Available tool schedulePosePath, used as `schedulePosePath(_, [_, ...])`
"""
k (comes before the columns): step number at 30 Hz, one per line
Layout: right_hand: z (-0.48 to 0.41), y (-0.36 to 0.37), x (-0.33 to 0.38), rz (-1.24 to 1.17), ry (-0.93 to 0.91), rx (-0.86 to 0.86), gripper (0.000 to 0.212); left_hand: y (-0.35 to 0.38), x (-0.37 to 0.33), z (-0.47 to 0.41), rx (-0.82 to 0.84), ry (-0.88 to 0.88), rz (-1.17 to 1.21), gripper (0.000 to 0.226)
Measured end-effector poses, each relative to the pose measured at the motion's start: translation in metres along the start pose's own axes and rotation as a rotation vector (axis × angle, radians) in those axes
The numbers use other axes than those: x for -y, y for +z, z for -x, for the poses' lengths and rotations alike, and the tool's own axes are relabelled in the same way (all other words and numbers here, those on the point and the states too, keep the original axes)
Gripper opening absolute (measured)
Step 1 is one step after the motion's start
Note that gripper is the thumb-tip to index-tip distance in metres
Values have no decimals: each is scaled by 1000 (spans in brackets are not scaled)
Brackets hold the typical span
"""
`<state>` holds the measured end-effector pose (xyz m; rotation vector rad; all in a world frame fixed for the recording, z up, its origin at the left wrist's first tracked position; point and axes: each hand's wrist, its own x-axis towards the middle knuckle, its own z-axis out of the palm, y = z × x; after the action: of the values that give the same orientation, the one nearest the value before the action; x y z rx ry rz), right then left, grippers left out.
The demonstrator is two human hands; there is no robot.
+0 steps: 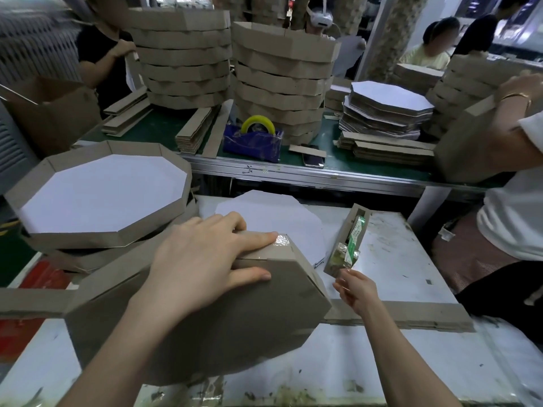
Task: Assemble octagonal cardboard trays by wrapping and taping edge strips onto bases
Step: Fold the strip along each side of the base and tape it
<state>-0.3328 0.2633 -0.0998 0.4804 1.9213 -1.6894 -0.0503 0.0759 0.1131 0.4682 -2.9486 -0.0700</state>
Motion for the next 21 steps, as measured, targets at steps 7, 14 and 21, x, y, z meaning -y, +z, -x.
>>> schedulePosePath(7, [0, 0, -1, 123, -88, 4, 13, -2, 5, 6, -2, -3, 0, 63])
schedulePosePath(14, [-1, 13, 12, 200, -413, -81, 5, -2, 11, 5, 10, -30, -18, 62])
schedulePosePath(21, [-25, 19, 27, 254, -444, -157, 16, 0, 14, 5, 32, -67, -4, 68])
